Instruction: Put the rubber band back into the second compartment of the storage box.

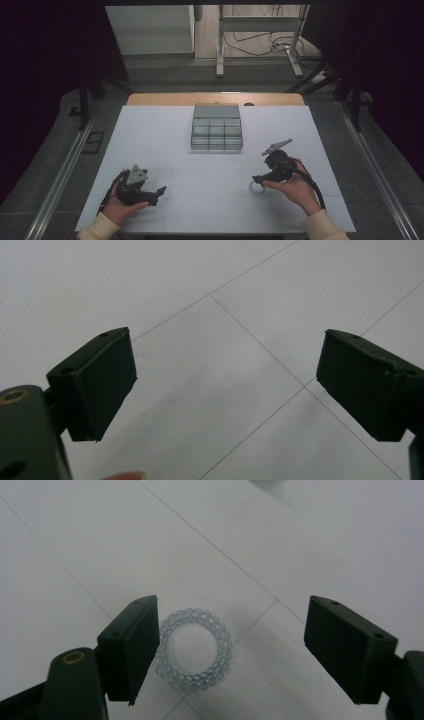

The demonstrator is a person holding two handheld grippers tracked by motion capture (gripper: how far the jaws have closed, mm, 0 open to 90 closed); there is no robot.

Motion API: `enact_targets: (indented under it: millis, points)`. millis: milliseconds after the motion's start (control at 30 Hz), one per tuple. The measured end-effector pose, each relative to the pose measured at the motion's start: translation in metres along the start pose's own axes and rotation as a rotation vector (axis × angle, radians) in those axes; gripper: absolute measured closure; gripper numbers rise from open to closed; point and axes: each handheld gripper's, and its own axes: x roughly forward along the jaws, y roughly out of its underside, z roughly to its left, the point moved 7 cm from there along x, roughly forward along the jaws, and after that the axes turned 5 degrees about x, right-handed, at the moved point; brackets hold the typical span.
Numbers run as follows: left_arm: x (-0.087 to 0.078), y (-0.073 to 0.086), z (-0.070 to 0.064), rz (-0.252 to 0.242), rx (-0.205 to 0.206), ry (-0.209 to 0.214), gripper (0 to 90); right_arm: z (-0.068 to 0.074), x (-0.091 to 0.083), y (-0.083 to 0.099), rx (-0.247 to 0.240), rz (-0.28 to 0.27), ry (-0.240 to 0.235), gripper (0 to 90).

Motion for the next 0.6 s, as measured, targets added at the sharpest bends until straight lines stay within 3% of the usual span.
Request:
enact_targets:
  millis: [367,600]
  points:
    - [0.0,0.0,-0.001,0.003,0.001,0.004,9.7,0.001,0.017,0.011,0.003,0.099,0.012,31.1]
    - [0.0,0.0,-0.001,0.003,0.001,0.005,9.7,0.001,0.022,0.014,-0.001,0.129,0.027,38.4]
